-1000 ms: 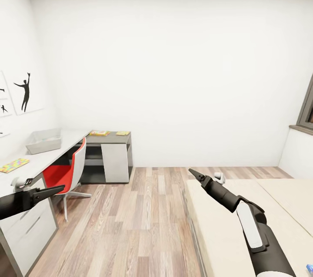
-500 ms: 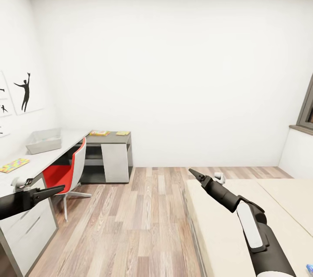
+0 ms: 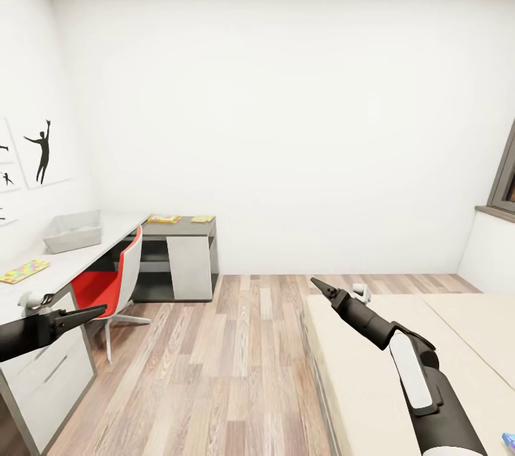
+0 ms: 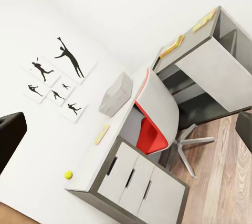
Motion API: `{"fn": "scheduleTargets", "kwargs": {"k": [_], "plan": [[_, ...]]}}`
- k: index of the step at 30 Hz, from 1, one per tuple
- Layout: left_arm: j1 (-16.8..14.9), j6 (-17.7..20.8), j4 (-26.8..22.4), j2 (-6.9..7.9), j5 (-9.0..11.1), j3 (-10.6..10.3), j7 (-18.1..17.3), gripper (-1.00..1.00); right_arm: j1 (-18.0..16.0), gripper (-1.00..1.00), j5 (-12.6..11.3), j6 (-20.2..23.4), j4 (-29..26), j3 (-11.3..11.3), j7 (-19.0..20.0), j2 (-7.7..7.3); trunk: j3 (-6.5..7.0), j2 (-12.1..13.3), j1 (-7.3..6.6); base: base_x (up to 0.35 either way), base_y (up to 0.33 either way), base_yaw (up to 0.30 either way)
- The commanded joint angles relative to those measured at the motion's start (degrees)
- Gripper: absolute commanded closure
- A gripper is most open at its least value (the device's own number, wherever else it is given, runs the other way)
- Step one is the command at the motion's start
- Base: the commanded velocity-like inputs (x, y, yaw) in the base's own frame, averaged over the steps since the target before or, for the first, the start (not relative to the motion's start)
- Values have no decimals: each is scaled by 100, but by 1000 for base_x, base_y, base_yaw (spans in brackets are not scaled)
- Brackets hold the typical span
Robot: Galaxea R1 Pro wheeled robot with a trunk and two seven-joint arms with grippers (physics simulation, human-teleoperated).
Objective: Put all the toys in the child's room - the three board games (two on the bed and one on the table), the two jigsaw puzzles on the table, and the tennis ball on the table - inside the toy box on the table in the child's room.
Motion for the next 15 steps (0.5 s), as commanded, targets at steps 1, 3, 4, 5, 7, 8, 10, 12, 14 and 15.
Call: {"fn": "scheduleTargets", "kwargs": {"k": [1, 3, 4, 5, 7, 8, 10, 12, 14, 15], "plan": [[-2, 61, -1, 1, -7, 1, -26, -100, -3, -100, -22, 39, 1, -11, 8, 3, -3, -5, 2, -2, 0, 0], [-2, 61, 0, 1, -7, 0, -26, -100, -3, -100, -22, 39, 1, -12, 8, 3, -3, -5, 2, -2, -18, 0], [-2, 61, 0, 1, -7, 0, -26, -100, -3, -100, -22, 39, 1, -12, 8, 3, -3, -5, 2, -1, -74, 0], [-2, 61, 1, 1, -7, 0, -26, -100, -3, -100, -22, 39, 1, -13, 8, 3, -3, -5, 2, -1, -112, 0], [-2, 61, 1, 1, -7, 0, -26, -100, -3, -100, -22, 39, 1, -12, 8, 3, -3, -5, 2, -1, -175, 0], [-2, 61, 1, 1, -7, 0, -26, -100, -3, -100, -22, 39, 1, -11, 8, 3, -3, -5, 2, 0, -221, 0], [-2, 61, 1, 1, -7, -3, -26, -100, -3, -100, -22, 39, 1, -13, 8, 3, -3, -5, 2, 0, -253, 0], [-2, 61, 1, 1, -7, -6, -26, -100, -3, -100, -22, 39, 1, -10, 8, 3, -3, -5, 2, 0, -275, 0], [-2, 61, 1, 1, -7, -7, -26, -100, -3, -100, -22, 39, 1, -12, 8, 3, -3, -5, 2, 0, -283, 0], [-2, 61, 1, 1, -7, -8, -26, -100, -3, -100, -22, 39, 1, -12, 8, 3, -3, -5, 2, 0, -287, 0]]}}
